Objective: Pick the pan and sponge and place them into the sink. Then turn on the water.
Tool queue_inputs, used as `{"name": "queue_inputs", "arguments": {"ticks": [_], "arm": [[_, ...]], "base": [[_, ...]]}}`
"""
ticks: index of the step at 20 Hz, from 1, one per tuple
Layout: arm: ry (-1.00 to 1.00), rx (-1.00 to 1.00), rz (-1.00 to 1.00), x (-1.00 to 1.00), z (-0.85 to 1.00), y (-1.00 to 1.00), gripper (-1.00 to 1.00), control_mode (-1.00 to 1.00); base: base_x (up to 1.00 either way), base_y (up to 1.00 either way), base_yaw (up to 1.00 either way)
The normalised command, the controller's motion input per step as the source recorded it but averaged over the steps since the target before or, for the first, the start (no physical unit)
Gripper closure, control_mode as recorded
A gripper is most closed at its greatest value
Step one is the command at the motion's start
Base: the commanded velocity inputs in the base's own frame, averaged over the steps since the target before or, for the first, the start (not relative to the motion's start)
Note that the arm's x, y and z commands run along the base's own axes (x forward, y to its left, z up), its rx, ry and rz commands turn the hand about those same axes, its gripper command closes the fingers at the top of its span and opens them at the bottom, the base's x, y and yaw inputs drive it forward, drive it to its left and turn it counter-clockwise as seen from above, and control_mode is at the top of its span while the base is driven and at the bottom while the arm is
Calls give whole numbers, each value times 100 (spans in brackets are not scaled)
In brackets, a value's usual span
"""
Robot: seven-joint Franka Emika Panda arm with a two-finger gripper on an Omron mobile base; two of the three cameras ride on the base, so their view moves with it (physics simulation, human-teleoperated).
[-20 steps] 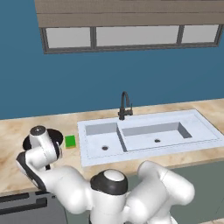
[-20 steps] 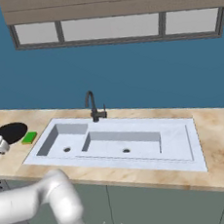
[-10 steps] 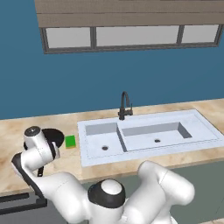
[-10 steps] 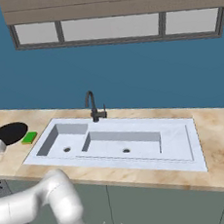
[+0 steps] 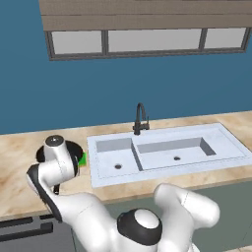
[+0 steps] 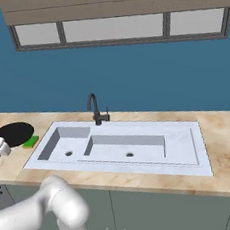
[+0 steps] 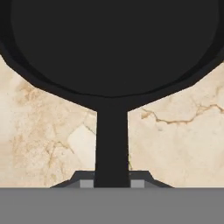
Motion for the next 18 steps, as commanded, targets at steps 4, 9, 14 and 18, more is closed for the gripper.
{"name": "queue_inputs", "arguments": {"ticks": [4, 9, 14, 18], "arm": [[0, 19, -24, -18, 62, -40, 100, -100], [0, 8, -28, 0, 21, -32, 100, -100], [3, 6, -29, 2, 14, -16, 100, -100], [3, 11, -27, 4, 31, -12, 100, -100]], "base": [[0, 0, 0], [0, 0, 0], [0, 0, 0], [0, 0, 0]]}}
